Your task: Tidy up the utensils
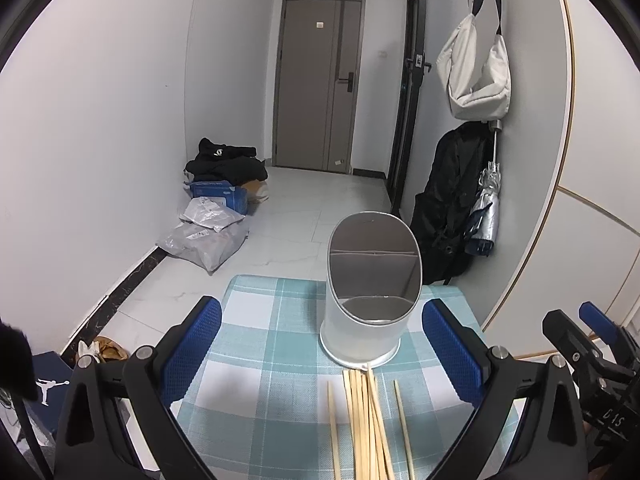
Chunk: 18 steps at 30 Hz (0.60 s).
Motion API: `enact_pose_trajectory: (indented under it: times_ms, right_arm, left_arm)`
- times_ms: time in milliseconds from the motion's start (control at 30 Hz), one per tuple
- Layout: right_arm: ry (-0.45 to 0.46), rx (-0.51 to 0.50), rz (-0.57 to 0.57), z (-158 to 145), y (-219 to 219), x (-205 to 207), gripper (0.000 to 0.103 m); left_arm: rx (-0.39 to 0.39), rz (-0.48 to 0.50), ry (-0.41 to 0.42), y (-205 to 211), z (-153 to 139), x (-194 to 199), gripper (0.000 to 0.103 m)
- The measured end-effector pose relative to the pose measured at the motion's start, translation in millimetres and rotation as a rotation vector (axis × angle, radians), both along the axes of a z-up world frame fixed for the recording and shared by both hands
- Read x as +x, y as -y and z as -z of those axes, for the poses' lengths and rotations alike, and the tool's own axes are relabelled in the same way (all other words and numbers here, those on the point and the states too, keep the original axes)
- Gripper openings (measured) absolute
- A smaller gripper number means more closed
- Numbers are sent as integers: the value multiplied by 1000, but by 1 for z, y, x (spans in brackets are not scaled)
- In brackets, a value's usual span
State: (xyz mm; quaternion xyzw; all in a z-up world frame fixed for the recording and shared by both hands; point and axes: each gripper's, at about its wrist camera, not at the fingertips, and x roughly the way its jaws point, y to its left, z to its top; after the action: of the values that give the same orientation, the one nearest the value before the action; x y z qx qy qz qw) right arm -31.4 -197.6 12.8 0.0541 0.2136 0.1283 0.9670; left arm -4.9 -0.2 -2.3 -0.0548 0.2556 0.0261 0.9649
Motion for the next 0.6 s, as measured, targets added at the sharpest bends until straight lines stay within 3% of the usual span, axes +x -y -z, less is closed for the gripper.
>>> enact_pose_trajectory:
  times_ms: [600]
  right_arm:
    - [2, 3, 3, 1, -1, -2, 103]
  left_arm:
    - [7, -5, -28, 1, 2, 3, 99]
